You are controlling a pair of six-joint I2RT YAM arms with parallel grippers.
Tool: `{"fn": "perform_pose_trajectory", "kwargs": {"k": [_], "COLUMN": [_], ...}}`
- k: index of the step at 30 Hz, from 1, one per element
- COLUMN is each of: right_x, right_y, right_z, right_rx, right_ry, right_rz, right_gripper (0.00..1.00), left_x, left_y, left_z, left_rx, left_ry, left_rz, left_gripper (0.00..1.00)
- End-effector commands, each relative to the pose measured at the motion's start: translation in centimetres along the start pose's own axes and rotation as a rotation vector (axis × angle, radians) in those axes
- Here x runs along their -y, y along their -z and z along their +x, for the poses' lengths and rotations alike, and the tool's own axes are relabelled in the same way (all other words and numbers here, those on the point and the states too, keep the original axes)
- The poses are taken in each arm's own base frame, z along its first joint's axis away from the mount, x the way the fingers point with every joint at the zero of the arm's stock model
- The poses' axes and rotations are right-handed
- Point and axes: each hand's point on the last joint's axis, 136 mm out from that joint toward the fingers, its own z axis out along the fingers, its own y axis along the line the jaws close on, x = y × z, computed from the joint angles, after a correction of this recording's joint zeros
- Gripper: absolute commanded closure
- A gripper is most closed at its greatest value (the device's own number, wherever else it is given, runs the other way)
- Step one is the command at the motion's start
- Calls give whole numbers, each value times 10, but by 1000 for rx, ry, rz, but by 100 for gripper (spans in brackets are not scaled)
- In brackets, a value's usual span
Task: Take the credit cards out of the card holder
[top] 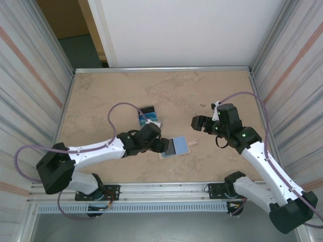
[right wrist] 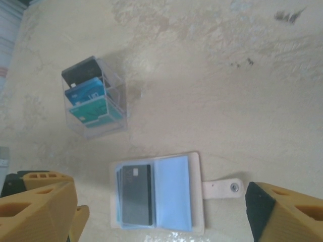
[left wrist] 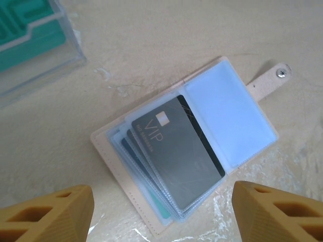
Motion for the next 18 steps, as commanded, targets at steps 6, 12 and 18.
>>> {"fn": "perform_pose_trajectory", "kwargs": {"k": [6, 12, 18], "right_x": [-6, -14, -24], "right_y": [-24, -52, -76], "right_z": [50, 75, 92], "right_rx": [-214, -338, -421], "right_ry": [-80, -147, -114], "right_rz": [-102, -186, -201], "right_gripper": [28, 39, 53], "left_x": [-29, -21, -20], "left_y": [-7, -29, -54], "left_z": [1, 7, 11], "left_rx": [136, 93, 36], "left_ry": [152, 183, 256], "left_rz": [-117, -69, 17], "left_gripper": [35, 40, 46]}}
